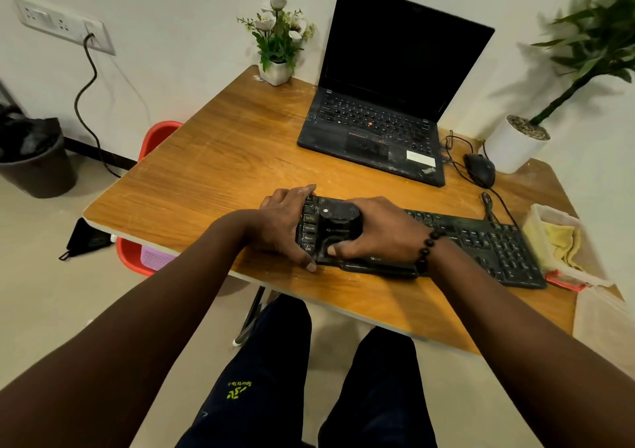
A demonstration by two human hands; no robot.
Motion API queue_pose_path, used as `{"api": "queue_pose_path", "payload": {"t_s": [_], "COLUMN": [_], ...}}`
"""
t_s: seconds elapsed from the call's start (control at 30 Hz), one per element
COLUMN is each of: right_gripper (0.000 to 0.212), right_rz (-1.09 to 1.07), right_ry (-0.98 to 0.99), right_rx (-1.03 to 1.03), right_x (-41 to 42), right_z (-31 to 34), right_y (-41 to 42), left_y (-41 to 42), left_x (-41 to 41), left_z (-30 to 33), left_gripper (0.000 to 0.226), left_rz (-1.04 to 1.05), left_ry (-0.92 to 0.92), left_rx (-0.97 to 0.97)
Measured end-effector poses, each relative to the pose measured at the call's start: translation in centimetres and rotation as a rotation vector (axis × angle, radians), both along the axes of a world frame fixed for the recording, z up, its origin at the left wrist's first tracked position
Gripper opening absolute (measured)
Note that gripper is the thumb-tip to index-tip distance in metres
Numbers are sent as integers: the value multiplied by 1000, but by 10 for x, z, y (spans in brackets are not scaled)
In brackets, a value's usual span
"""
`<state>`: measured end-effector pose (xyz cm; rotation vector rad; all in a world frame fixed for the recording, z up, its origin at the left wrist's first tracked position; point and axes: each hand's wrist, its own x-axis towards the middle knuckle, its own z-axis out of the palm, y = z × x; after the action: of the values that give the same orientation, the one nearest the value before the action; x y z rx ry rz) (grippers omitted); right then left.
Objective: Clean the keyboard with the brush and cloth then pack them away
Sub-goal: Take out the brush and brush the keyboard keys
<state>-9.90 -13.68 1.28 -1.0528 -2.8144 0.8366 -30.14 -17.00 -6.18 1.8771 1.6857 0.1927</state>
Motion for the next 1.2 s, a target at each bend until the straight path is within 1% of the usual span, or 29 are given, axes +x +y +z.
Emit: {"api": "queue_pose_path", "payload": {"t_s": [0.03,0.1,0.13,0.2,0.23,0.27,0.3,0.33,0.37,0.4,0.43,0.47,0.5,0.57,0.6,0.63,0.67,0.7,0.73,0.77,0.8,0.87,0.9,0.97,1.03,1.1,1.13,1.17,1.2], "right_gripper": [47,40,36,34,37,39,40,38,37,38,42,47,49,42,37,35,35,36,38,40,40,37,35,39,43,38,34,30,27], "right_rz": [20,9,-18,-49,-35,-11,-11,-29,-62,-88,-99,-93,-58,4,3,-17,-28,-25,-8,14,21,-5,-26,-56,-37,33,75,99,101], "right_ry": [-17,11,40,71,39,3,-11,7,30,57,82,59,12,-71,-64,-41,-12,14,2,-28,-51,-30,-11,32,1,-149,-215,-241,-211], "right_rx": [-1,155,177,34,-33,-17,60,189,252,207,90,-36,-90,30,159,220,195,106,15,-13,26,215,241,86,-25,27,109,192,235], "right_x": [-2,-7,-7,-5,-3,-3,-2,-3,-3,-1,2,5,6,3,0,-2,-3,-2,-1,-2,-2,-6,-7,-6,-1,0,-4,-8,-13], "right_z": [-1,-2,-2,0,0,-3,-7,-8,-8,-7,-4,-3,-2,-4,-3,-1,0,2,3,2,-1,-4,-5,-3,0,8,12,16,18], "right_y": [-1,2,5,8,7,7,9,11,13,14,16,16,13,14,15,16,17,17,15,13,13,16,17,18,16,20,23,25,26], "left_y": [0,0,1,1,0,0,0,0,1,1,2,1,1,1,1,2,2,2,1,1,1,2,2,1,0,0,0,0,-1], "left_x": [0,0,0,0,0,0,0,0,1,1,1,1,0,0,0,0,1,1,1,1,0,1,1,2,2,2,2,2,3], "left_z": [1,2,1,0,0,1,3,4,4,3,2,2,2,3,4,3,2,1,1,2,2,2,2,3,4,6,7,7,8], "left_gripper": [148,149,150,151,150,149,149,149,149,150,150,151,150,149,149,150,151,151,151,150,150,150,150,149,149,150,150,149,147], "left_rz": [2,-2,-7,-3,5,9,7,6,5,3,3,4,5,7,10,12,12,12,13,16,16,6,2,2,6,6,7,9,15], "left_ry": [-2,0,7,12,7,4,5,6,7,10,9,10,8,9,10,12,14,14,10,5,2,12,15,14,12,10,12,14,17], "left_rx": [-4,-3,0,-5,-13,-17,-20,-22,-18,-16,-15,-17,-19,-28,-27,-24,-21,-17,-17,-18,-19,-8,-2,-3,-15,-26,-23,-19,-16]}}
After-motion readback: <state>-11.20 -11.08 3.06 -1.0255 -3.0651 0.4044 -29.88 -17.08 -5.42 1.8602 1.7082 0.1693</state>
